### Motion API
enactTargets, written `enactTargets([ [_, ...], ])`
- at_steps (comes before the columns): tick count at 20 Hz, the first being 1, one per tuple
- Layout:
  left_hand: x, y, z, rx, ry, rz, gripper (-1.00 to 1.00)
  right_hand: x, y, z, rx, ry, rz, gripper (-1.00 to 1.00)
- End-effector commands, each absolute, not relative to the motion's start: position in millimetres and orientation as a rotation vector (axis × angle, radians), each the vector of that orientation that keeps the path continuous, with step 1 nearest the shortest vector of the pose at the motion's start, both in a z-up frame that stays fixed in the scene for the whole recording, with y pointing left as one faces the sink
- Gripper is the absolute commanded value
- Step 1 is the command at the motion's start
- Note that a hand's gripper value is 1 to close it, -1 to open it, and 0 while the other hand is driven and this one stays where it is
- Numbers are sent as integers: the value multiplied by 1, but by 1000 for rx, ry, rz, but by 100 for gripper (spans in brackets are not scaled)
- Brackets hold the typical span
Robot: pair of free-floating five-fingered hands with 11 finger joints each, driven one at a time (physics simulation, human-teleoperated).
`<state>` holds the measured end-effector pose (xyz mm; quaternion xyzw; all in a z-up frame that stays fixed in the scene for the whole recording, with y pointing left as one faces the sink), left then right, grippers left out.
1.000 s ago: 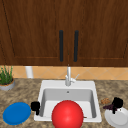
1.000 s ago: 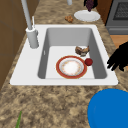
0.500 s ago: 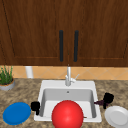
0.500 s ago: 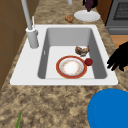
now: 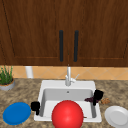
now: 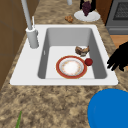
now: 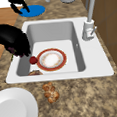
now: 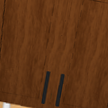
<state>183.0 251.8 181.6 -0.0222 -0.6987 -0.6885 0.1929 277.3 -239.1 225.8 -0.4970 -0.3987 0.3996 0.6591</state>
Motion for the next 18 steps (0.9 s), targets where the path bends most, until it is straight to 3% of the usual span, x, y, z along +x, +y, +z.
enactTargets([
  [1, 183, 252, 182, -62, -1961, -1932, 0, 289, -208, 224, -1137, -902, 908, 100],
  [18, 183, 252, 182, -62, -1961, -1932, 0, 320, -69, 189, -1112, -934, 875, 100],
])
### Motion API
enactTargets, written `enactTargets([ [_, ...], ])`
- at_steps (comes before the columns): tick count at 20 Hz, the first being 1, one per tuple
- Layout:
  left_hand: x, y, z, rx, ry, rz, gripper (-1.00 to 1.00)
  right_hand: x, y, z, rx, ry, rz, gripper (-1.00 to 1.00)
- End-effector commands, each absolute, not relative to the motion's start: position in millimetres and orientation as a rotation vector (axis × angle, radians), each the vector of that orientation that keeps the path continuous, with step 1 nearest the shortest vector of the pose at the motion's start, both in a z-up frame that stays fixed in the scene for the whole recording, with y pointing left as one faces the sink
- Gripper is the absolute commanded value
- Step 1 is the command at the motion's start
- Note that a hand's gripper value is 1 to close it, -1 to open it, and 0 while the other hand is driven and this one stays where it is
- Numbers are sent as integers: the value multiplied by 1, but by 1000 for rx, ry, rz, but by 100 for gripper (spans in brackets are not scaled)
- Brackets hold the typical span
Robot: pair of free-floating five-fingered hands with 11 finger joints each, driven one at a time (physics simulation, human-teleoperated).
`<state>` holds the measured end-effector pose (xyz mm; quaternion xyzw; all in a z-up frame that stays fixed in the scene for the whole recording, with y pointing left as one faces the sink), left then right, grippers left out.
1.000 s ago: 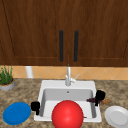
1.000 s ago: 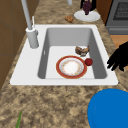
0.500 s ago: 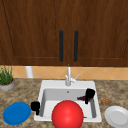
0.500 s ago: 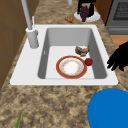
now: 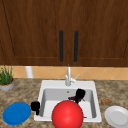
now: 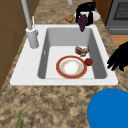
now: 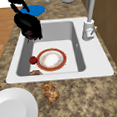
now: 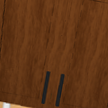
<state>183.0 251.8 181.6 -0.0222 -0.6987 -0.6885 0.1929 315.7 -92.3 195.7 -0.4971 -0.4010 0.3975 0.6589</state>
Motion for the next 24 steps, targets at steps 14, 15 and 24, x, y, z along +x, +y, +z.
enactTargets([
  [14, 183, 252, 182, -62, -1961, -1932, 0, 297, 3, 81, -1164, -1045, 947, 100],
  [15, 183, 252, 182, -62, -1961, -1932, 0, 306, 0, 72, -1161, -1056, 960, 100],
  [24, 183, 252, 182, -62, -1961, -1932, 0, 351, 0, -8, -1095, -1110, 1043, 100],
])
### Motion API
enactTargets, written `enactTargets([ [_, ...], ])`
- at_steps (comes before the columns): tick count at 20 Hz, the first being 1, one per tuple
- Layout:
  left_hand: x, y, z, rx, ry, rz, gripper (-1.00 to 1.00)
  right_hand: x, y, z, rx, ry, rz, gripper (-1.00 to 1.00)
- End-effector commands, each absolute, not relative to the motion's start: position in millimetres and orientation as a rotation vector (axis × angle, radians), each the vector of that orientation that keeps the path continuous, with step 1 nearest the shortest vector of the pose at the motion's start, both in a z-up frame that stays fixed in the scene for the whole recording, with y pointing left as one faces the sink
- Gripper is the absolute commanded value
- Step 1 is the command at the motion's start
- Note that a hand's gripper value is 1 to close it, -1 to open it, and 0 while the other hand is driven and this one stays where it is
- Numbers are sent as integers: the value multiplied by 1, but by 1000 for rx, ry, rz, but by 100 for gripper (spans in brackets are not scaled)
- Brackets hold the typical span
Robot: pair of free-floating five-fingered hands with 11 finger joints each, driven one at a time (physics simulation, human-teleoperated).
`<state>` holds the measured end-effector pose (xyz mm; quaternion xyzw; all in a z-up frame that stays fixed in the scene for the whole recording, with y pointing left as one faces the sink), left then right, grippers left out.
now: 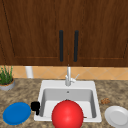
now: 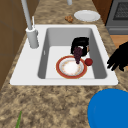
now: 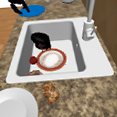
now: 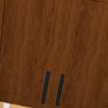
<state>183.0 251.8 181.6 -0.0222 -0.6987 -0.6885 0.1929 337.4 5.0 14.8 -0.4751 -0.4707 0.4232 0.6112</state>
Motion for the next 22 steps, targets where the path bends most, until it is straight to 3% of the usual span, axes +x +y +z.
enactTargets([
  [1, 183, 252, 182, -62, -1961, -1932, 0, 356, 0, -16, -1092, -1116, 1051, 100],
  [15, 183, 252, 182, -62, -1961, -1932, 0, 426, -14, -135, -1072, -1158, 1099, 100],
  [22, 183, 252, 182, -62, -1961, -1932, 0, 457, -28, -130, -845, -1039, 1151, 100],
])
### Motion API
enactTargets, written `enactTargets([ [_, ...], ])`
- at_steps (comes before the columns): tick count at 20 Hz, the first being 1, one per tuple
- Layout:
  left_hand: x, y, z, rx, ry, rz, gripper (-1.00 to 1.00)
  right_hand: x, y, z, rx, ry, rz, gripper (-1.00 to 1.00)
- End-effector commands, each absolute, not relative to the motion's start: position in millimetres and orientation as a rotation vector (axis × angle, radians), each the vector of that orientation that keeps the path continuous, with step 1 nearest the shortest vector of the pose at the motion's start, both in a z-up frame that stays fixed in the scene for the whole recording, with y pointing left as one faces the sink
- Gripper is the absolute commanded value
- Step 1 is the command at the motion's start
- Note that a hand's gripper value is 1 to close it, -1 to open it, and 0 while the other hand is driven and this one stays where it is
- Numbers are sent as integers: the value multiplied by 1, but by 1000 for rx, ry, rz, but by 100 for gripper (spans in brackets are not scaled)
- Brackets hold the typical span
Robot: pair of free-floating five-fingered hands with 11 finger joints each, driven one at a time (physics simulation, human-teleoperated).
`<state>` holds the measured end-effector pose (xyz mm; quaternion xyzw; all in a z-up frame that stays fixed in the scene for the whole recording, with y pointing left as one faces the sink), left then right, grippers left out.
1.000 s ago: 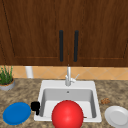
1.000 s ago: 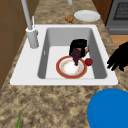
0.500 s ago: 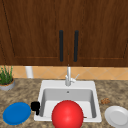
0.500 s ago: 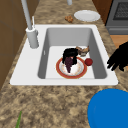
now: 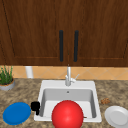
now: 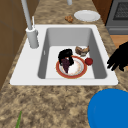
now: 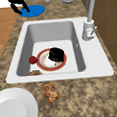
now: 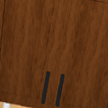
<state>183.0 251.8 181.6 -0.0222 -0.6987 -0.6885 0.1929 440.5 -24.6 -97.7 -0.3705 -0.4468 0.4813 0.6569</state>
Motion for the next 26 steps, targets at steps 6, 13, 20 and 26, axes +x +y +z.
enactTargets([
  [6, 183, 252, 182, -62, -1961, -1932, 0, 424, -20, -96, -930, -1060, 1050, -100],
  [13, 183, 252, 182, -62, -1961, -1932, 0, 425, -28, -42, -949, -1015, 1109, -100],
  [20, 183, 252, 182, -62, -1961, -1932, 0, 433, -55, -13, -884, -1024, 1094, -100],
  [26, 183, 252, 182, -62, -1961, -1932, 0, 430, -79, 24, -885, -1046, 1112, -100],
])
